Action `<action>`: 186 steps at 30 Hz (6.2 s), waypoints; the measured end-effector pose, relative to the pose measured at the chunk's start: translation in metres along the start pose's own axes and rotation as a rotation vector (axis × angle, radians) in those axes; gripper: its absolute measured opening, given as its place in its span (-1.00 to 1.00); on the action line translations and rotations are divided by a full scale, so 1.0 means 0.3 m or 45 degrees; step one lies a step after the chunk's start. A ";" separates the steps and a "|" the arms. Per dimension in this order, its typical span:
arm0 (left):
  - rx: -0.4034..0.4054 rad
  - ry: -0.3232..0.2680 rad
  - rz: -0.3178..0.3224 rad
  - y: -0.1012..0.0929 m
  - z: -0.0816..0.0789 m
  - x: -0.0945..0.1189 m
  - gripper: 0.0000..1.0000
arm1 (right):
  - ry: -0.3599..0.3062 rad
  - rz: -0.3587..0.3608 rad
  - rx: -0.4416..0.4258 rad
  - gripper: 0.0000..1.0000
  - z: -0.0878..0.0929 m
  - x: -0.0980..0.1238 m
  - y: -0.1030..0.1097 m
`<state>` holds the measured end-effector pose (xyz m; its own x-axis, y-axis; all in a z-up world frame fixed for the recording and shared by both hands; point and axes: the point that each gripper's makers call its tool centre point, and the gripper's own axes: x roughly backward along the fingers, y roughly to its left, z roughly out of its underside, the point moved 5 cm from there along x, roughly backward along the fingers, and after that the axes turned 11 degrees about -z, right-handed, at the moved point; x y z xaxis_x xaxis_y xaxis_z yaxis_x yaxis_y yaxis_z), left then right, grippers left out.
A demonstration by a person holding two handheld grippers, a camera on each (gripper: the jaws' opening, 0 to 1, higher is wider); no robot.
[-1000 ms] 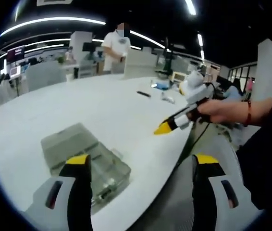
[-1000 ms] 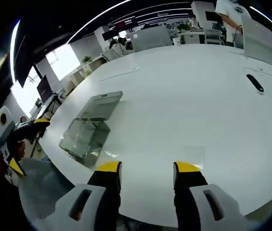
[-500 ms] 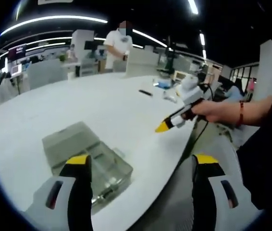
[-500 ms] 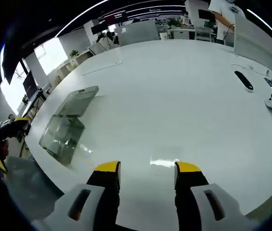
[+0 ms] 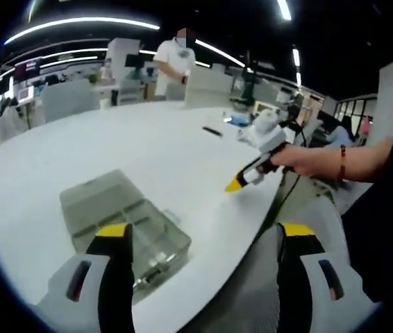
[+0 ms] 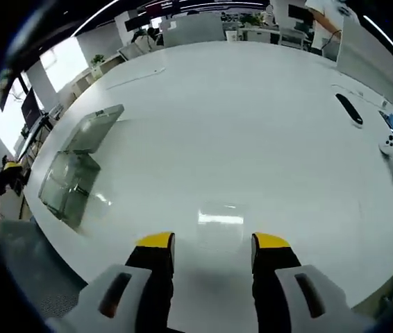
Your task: Insert the divider into the dual guide fixture by aligning both edges with the guide slots and pushing it downward to the bottom, including one-sided entry, uneven engagement, binding, and posture correction.
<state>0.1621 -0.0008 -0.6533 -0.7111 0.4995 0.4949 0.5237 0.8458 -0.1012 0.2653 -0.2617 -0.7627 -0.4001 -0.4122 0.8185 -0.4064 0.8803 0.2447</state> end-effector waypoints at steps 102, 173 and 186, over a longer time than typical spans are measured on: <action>0.260 -0.093 0.021 0.032 -0.025 -0.009 0.47 | -0.293 -0.334 0.346 -0.46 -0.161 0.004 0.354; 0.787 -0.278 -0.038 0.134 -0.047 0.007 -0.46 | -0.476 -0.705 0.609 -0.46 -0.221 0.092 0.751; 0.863 -0.308 -0.032 0.143 -0.049 0.009 -0.75 | -0.495 -0.740 0.634 -0.46 -0.224 0.112 0.781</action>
<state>0.1895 0.0342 -0.6434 -0.8442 0.4392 0.3074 0.1549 0.7488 -0.6444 0.2118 -0.0535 -0.6431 -0.2327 -0.8970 0.3757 -0.9110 0.3364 0.2387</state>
